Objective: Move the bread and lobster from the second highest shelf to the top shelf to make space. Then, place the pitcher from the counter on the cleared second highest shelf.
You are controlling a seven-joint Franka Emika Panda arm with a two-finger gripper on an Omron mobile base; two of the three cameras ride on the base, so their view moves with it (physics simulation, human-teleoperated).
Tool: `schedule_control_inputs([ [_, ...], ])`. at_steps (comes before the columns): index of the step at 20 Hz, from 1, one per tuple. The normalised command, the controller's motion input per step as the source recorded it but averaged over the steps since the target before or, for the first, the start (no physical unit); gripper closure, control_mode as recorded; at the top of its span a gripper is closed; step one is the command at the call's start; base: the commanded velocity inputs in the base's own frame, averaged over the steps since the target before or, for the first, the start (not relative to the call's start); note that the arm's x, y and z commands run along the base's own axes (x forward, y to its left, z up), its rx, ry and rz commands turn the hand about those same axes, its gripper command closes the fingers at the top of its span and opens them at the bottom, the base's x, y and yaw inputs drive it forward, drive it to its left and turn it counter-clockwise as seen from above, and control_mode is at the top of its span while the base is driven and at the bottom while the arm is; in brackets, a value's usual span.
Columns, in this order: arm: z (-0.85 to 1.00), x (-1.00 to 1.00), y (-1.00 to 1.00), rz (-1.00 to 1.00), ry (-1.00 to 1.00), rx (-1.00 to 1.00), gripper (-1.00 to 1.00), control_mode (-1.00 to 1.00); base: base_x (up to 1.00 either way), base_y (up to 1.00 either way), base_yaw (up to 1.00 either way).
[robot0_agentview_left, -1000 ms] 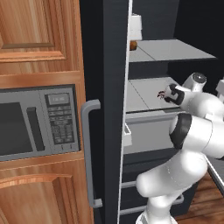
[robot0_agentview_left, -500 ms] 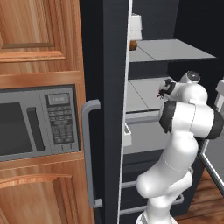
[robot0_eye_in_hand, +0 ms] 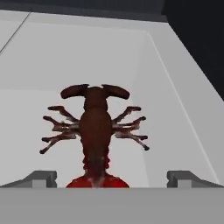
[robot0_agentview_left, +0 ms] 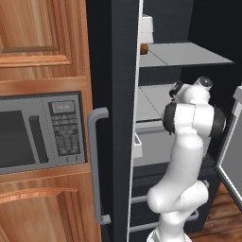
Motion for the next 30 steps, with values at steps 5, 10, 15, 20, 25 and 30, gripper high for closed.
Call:
schedule_control_inputs([
  [5, -0.10, 0.46, 0.00, 0.01, 0.00, 0.00, -1.00, -1.00, 0.00, 0.00, 0.00],
  [10, -0.18, 0.43, 0.00, 0.02, 0.00, 0.00, -1.00, -1.00, 0.00, 0.00, 0.00],
  [15, -0.45, 0.29, 0.00, 0.03, 0.00, 0.00, -1.00, -1.00, 0.00, 0.00, 0.00],
  [20, -0.74, 0.15, 0.01, 0.01, 0.03, 0.00, 1.00, -1.00, 0.00, 0.00, 0.00],
  [25, -0.83, 0.05, 0.11, 0.00, 0.00, -0.02, 1.00, -1.00, 0.00, 0.00, 0.00],
  [30, -0.96, -0.01, 0.20, 0.00, -0.01, 0.00, 1.00, -1.00, 0.00, 0.00, 0.00],
])
